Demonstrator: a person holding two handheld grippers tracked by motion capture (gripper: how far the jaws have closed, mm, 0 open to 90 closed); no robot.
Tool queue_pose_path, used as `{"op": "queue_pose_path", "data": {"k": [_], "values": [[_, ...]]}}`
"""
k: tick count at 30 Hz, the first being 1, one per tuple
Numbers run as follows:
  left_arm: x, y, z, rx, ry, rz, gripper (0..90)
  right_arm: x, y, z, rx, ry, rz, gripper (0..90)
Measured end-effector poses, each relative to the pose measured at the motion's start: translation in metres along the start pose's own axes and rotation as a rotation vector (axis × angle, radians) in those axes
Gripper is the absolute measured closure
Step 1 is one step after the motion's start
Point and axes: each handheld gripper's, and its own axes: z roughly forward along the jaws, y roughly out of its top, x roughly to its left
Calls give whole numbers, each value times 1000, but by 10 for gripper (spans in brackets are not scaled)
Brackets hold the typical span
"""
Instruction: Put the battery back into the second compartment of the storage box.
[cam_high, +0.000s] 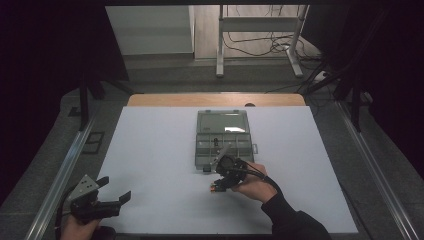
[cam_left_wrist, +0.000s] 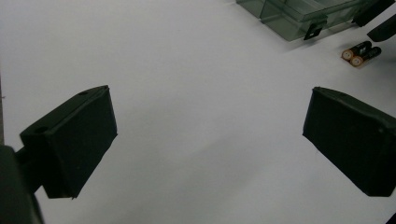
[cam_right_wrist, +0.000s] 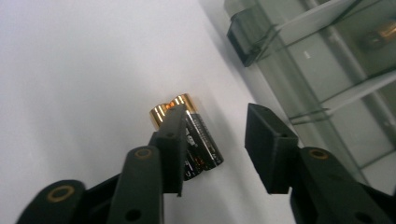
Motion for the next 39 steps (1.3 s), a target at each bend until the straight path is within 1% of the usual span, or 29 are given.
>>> {"op": "queue_pose_path", "data": {"k": [1,6,8,11,12,13,14,18,19,20,23,25,30,34,35,39], "values": [[0,0,0,0,0,0,32,0,0,2,1,-4,-5,624],[0,0,0,0,-1,-1,32,-1,-1,9,14,13,3,666],[0,0,0,-1,-2,0,33,-4,-2,12,16,26,3,676],[0,0,0,-1,-2,0,33,-6,-2,19,30,31,4,692],[0,0,0,-1,-1,1,33,-7,-2,21,38,30,-1,715],[0,0,0,-1,-2,1,33,-7,-2,23,40,28,1,753],[0,0,0,-1,-2,1,33,-7,-2,23,36,22,-2,768],[0,0,0,-1,-3,-1,33,-6,-1,22,41,11,-6,773],[0,0,0,-1,-3,-1,33,-6,-1,21,36,2,-14,772],[0,0,0,-1,-3,0,33,-6,-1,19,26,1,-5,773],[0,0,0,0,-1,0,33,-8,-1,11,0,-4,1,773],[0,0,0,1,-1,-1,33,-9,-1,7,-17,6,11,773],[0,0,0,3,-2,-2,33,-12,-2,-3,-59,16,43,773],[0,0,0,3,-1,-2,34,-16,0,-10,-73,13,57,773],[0,0,0,3,-1,-2,34,-16,1,-12,-76,14,67,773],[0,0,0,3,-2,-2,34,-19,6,-19,-92,6,72,773]]}}
